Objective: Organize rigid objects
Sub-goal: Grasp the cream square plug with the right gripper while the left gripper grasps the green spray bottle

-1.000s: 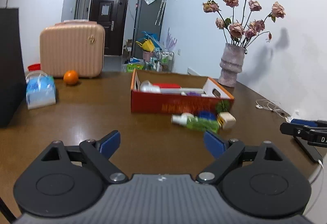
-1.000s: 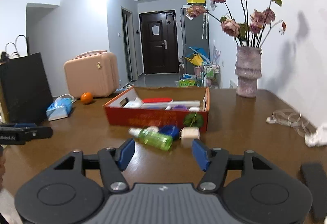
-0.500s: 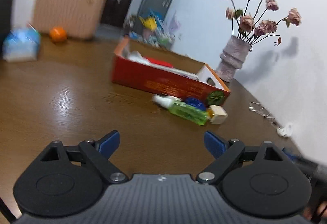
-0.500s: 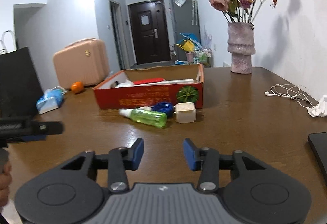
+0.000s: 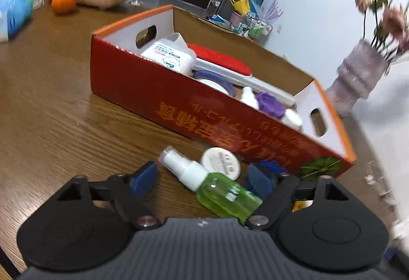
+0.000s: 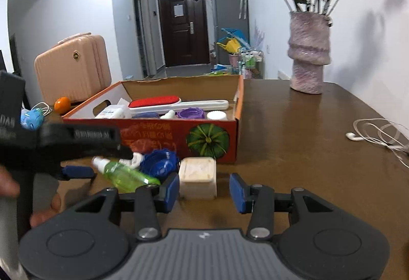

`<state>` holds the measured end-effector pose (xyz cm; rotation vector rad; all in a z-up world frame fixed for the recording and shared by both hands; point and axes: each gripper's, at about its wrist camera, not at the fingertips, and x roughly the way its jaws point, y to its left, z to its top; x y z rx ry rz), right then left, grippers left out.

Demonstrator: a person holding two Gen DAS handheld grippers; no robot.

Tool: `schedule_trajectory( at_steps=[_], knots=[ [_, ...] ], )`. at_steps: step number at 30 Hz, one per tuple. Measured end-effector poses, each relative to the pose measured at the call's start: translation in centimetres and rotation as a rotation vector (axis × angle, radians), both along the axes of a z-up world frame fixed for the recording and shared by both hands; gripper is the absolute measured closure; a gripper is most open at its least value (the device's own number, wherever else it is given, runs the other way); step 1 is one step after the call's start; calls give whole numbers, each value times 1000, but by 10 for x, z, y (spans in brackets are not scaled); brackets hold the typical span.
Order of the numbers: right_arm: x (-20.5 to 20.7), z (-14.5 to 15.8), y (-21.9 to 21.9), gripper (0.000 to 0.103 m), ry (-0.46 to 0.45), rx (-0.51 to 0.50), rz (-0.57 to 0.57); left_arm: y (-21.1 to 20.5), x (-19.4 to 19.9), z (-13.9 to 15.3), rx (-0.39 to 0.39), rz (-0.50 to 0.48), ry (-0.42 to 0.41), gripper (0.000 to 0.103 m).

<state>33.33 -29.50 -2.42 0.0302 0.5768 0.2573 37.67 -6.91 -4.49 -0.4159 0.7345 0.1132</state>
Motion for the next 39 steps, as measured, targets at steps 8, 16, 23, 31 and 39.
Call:
schedule_trajectory(
  at_steps=[8, 16, 23, 31, 39],
  knots=[
    [48, -14, 18, 60, 41, -17, 50, 7, -27, -3, 173, -19, -22, 53],
    [53, -27, 31, 61, 33, -83, 24, -26, -55, -11, 257, 3, -66, 31],
    [37, -23, 22, 62, 59, -100, -3, -21, -63, -11, 317, -37, -64, 85],
    [-16, -21, 29, 62, 63, -91, 24, 9, -69, -10, 349, -142, -82, 103],
    [-59, -18, 35, 63, 35, -27, 50, 39, -117, 23, 191, -120, -144, 33]
  ],
)
